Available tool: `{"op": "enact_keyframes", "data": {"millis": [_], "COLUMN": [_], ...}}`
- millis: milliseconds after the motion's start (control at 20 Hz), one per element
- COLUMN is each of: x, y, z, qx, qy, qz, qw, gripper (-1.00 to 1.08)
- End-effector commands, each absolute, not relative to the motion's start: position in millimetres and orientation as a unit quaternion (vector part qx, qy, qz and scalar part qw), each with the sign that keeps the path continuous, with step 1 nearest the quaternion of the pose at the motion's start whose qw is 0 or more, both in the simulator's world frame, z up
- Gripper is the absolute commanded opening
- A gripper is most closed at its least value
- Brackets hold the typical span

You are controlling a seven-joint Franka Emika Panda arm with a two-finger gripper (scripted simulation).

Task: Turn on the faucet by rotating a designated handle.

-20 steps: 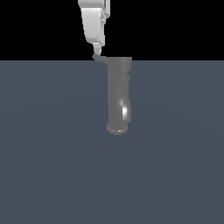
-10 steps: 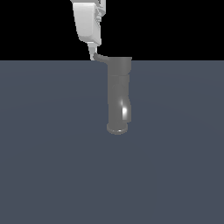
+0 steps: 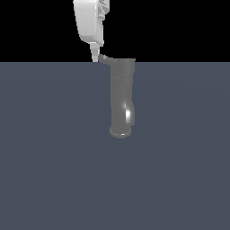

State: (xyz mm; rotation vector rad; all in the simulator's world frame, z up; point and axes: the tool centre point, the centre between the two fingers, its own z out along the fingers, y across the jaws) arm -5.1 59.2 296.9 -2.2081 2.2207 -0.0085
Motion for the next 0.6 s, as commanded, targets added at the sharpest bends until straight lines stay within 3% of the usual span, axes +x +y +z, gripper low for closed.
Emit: {"op": "enact_keyframes", "data": {"millis": [0,550], "x": [-15,-50], "y": [47,30], "z": [297,297], "qx": [-0.7,-0.7], "qy": [0.714,0.714], "qz": [-0.001,0.0], "qw": [0.001,0.0], "gripper": [-1.0,-1.0]}}
